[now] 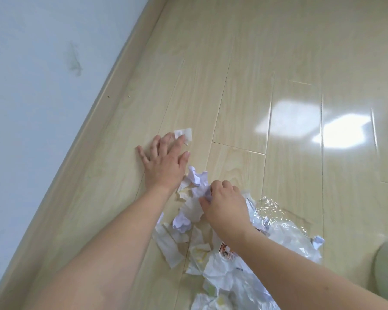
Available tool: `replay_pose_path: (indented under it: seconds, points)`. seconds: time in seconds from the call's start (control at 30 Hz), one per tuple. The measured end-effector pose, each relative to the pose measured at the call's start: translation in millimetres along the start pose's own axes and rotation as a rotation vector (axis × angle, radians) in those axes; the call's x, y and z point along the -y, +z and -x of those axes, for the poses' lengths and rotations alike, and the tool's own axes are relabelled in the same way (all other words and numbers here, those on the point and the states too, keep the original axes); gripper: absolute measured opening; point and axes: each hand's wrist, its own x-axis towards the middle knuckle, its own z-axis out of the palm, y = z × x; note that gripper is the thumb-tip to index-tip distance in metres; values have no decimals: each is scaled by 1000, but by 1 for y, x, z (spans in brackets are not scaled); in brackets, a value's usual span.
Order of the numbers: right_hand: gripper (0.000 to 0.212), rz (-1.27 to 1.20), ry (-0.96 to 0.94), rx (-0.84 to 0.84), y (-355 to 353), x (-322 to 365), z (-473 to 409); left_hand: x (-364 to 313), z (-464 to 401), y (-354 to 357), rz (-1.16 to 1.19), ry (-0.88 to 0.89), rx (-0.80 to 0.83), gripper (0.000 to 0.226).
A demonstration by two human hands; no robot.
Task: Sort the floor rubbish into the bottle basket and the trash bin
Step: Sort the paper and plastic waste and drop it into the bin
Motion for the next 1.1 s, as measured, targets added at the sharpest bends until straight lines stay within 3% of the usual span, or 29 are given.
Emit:
replay_pose_path:
  seconds: [0.27, 0.33, 0.53, 0.8, 0.93, 1.1]
  points:
    - [10, -102, 9, 49, -12, -11, -11, 4, 1, 11, 40, 63, -245, 27]
    - [9, -148, 13, 103, -18, -14, -14, 4, 2, 9, 41, 81, -261, 26]
    - [36, -211, 40, 147, -31, -23, -21, 4, 2, 8, 26, 109, -286, 30]
    - [27, -334, 20, 59, -65, -19, -9, 5, -6, 3, -5, 89, -252, 35]
    - [23, -362, 15, 8, -87, -25, 15, 5, 2, 6, 21, 48, -163, 37]
    - [16, -461, 56, -84, -120, -32, 53, -13, -16, -35, 19, -20, 180, 41]
